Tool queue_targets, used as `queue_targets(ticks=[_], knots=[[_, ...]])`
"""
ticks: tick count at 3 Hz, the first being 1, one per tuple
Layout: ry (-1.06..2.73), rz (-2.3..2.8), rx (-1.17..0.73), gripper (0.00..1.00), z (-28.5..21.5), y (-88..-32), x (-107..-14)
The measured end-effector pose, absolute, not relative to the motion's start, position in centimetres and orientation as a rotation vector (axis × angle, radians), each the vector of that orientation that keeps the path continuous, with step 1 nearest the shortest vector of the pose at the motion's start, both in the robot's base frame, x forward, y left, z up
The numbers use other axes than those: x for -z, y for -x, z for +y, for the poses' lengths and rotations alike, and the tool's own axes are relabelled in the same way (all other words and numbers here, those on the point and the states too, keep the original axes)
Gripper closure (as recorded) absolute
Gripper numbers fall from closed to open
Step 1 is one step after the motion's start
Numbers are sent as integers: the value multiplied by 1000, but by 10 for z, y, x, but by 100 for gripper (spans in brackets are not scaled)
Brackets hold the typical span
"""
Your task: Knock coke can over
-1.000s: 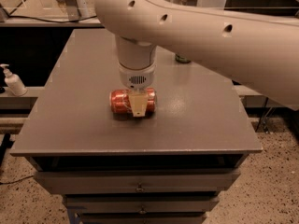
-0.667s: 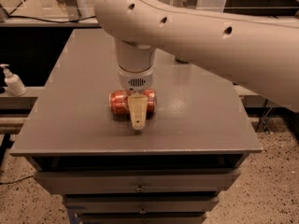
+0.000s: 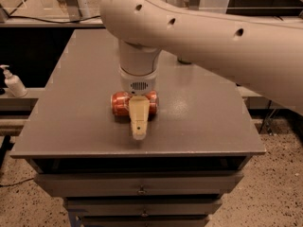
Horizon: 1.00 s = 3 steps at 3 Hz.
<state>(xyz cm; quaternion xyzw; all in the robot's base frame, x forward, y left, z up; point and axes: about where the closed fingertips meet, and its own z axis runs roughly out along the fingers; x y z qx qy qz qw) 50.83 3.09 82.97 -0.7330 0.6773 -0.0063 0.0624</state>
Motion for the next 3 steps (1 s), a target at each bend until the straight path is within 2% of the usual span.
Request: queue_targets(ticks=[1,2,3], knots=[[2114,2025,-74,0,26,-507,-839],[1931,1951,-179,0,0,-509,-862],[1730,1866,-223,0,-49,-515,-890]])
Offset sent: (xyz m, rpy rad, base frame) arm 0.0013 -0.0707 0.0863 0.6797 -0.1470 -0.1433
